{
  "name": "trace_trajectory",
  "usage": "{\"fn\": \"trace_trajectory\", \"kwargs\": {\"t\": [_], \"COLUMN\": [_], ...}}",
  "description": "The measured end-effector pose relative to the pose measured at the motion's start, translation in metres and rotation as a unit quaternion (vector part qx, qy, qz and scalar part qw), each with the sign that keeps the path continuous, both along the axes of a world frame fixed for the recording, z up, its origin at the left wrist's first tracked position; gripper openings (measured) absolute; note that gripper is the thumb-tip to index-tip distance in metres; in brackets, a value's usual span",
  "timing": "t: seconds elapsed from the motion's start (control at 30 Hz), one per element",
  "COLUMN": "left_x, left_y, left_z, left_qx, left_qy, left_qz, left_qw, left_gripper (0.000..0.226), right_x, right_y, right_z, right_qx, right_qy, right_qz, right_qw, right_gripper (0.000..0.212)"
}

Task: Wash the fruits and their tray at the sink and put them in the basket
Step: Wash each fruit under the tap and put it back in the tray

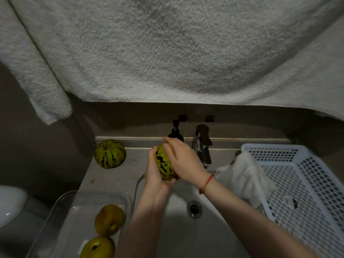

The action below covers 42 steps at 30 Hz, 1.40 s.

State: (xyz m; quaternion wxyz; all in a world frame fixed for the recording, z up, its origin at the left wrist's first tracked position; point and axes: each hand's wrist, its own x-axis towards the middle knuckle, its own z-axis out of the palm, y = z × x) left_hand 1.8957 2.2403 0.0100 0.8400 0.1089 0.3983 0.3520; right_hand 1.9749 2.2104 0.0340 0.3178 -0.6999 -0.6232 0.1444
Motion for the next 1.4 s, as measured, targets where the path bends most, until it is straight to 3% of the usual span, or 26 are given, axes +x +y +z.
{"fn": "trace_trajectory", "kwargs": {"t": [0.07,0.1,0.13,0.17,0.23,0.27,0.3,0.37,0.4,0.43,0.47,0.5,0.53,0.63,0.73,0.87,0.93,1.0,1.07,1.1,1.13,1.17,1.2,1.27,1.3,1.4], "left_x": [-0.003,-0.004,-0.006,-0.008,-0.012,-0.013,-0.014,-0.012,-0.011,-0.009,-0.009,-0.009,-0.010,-0.011,-0.007,-0.010,-0.010,-0.004,0.002,0.005,0.008,0.008,0.008,0.007,0.008,0.010], "left_y": [-0.007,-0.009,-0.009,-0.009,-0.007,-0.007,-0.008,-0.013,-0.016,-0.019,-0.022,-0.024,-0.025,-0.028,-0.032,-0.037,-0.045,-0.057,-0.069,-0.074,-0.076,-0.076,-0.075,-0.069,-0.066,-0.059], "left_z": [-0.004,-0.004,-0.004,-0.003,-0.005,-0.008,-0.011,-0.017,-0.018,-0.019,-0.019,-0.019,-0.019,-0.021,-0.023,-0.022,-0.027,-0.034,-0.041,-0.044,-0.047,-0.049,-0.050,-0.050,-0.048,-0.042], "left_qx": [0.011,0.015,0.014,0.013,0.017,0.021,0.030,0.059,0.069,0.077,0.083,0.085,0.085,0.113,0.150,0.088,0.075,0.080,0.093,0.099,0.107,0.117,0.126,0.140,0.140,0.115], "left_qy": [0.030,0.022,0.003,-0.029,-0.088,-0.094,-0.077,0.004,0.035,0.050,0.056,0.056,0.053,0.085,0.188,0.140,0.115,0.103,0.103,0.103,0.100,0.093,0.089,0.099,0.113,0.216], "left_qz": [-0.006,-0.014,-0.022,-0.023,-0.017,-0.022,-0.032,-0.050,-0.048,-0.044,-0.042,-0.043,-0.046,-0.079,-0.075,-0.137,-0.150,-0.122,-0.091,-0.078,-0.068,-0.058,-0.055,-0.081,-0.112,-0.232], "left_qw": [0.999,1.000,1.000,0.999,0.996,0.995,0.996,0.997,0.996,0.995,0.994,0.994,0.994,0.987,0.968,0.977,0.979,0.984,0.986,0.987,0.987,0.987,0.986,0.982,0.977,0.942], "left_gripper": [0.041,0.038,0.037,0.037,0.041,0.043,0.044,0.045,0.045,0.044,0.043,0.042,0.042,0.044,0.033,0.052,0.056,0.054,0.052,0.051,0.050,0.048,0.044,0.037,0.038,0.052], "right_x": [0.003,-0.001,-0.008,-0.016,-0.026,-0.022,-0.018,-0.011,-0.007,-0.005,-0.005,-0.009,-0.013,-0.021,-0.016,-0.010,-0.008,-0.005,0.004,0.008,0.010,0.009,0.007,-0.003,-0.006,-0.001], "right_y": [0.006,0.003,-0.007,-0.019,-0.039,-0.039,-0.035,-0.024,-0.019,-0.017,-0.018,-0.023,-0.030,-0.051,-0.058,-0.073,-0.079,-0.075,-0.065,-0.065,-0.068,-0.070,-0.074,-0.089,-0.097,-0.109], "right_z": [0.000,-0.002,-0.008,-0.015,-0.028,-0.033,-0.033,-0.027,-0.024,-0.025,-0.029,-0.035,-0.039,-0.049,-0.055,-0.069,-0.074,-0.078,-0.074,-0.070,-0.067,-0.067,-0.068,-0.069,-0.072,-0.081], "right_qx": [-0.049,-0.050,-0.025,0.026,0.129,0.152,0.147,0.080,0.032,-0.017,-0.056,-0.067,-0.045,0.080,0.117,0.141,0.161,0.158,0.042,-0.035,-0.086,-0.102,-0.073,0.062,0.101,0.145], "right_qy": [0.180,0.207,0.172,0.081,-0.101,-0.123,-0.083,0.105,0.249,0.393,0.481,0.531,0.543,0.484,0.397,0.194,0.151,0.281,0.529,0.606,0.639,0.637,0.616,0.515,0.460,0.328], "right_qz": [-0.080,-0.106,-0.120,-0.115,-0.038,0.003,0.014,-0.051,-0.108,-0.160,-0.198,-0.212,-0.208,-0.165,-0.151,-0.110,-0.088,-0.177,-0.329,-0.345,-0.342,-0.335,-0.318,-0.267,-0.236,-0.187], "right_qw": [0.979,0.971,0.977,0.990,0.986,0.981,0.986,0.990,0.962,0.905,0.852,0.818,0.812,0.855,0.898,0.964,0.971,0.930,0.781,0.716,0.684,0.687,0.717,0.812,0.850,0.915], "right_gripper": [0.036,0.036,0.035,0.037,0.041,0.041,0.040,0.030,0.026,0.026,0.028,0.031,0.032,0.046,0.051,0.045,0.037,0.025,0.020,0.022,0.025,0.027,0.026,0.019,0.024,0.048]}}
